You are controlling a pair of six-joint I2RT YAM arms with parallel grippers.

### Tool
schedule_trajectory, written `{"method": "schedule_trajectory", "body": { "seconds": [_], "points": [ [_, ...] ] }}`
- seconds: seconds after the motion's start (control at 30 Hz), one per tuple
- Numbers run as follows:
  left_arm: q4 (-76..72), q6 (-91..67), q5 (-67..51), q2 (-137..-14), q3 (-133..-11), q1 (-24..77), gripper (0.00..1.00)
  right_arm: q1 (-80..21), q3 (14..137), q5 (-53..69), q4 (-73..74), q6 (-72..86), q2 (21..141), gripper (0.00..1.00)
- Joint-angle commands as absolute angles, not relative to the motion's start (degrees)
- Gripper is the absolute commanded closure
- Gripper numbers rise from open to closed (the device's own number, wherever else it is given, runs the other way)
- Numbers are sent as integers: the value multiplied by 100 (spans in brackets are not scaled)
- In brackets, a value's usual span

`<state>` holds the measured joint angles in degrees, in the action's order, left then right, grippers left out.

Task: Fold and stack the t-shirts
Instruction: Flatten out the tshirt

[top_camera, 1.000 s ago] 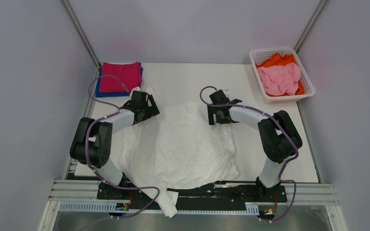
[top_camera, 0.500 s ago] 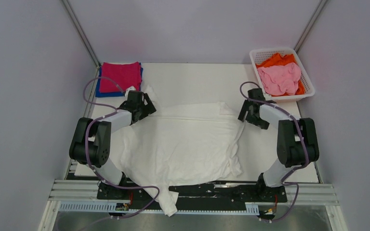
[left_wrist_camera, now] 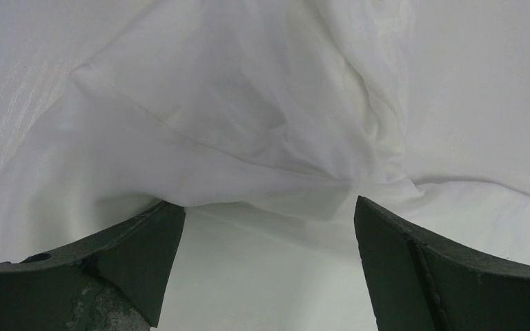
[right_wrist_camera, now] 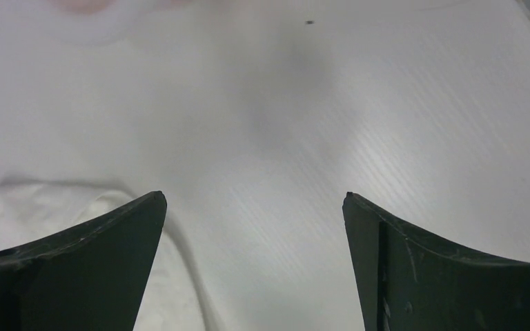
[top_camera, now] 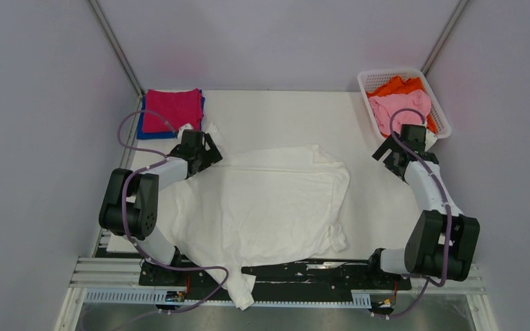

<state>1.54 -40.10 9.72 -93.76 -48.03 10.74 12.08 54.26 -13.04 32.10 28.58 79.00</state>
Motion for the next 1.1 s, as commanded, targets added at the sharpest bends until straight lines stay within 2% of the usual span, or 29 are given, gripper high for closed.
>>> {"method": "schedule_trajectory", "body": {
  "seconds": [0.0,0.2,0.37,0.6,0.9,1.07],
  "points": [
    [372,-3973,883,-9262,-4702,1011,0,-18,5402,-264,2400,1790,7593,0],
    [321,-3944,808,-9202,-4634,1011,0,-1734,6391,-817,2294,1057,9002,0],
    [320,-3922,777,-9196,-4623,1011,0,-2278,7525,-1807,2582,817,10591,0],
    [383,-3916,891,-9145,-4606,1011,0,-2038,7906,-2545,2854,943,11324,0],
    [394,-3908,926,-9141,-4629,1011,0,-376,7716,-2700,3249,2121,10734,0],
    [400,-3883,838,-9084,-4665,1011,0,-291,7632,-2060,3145,2254,10228,0]
  ]
}}
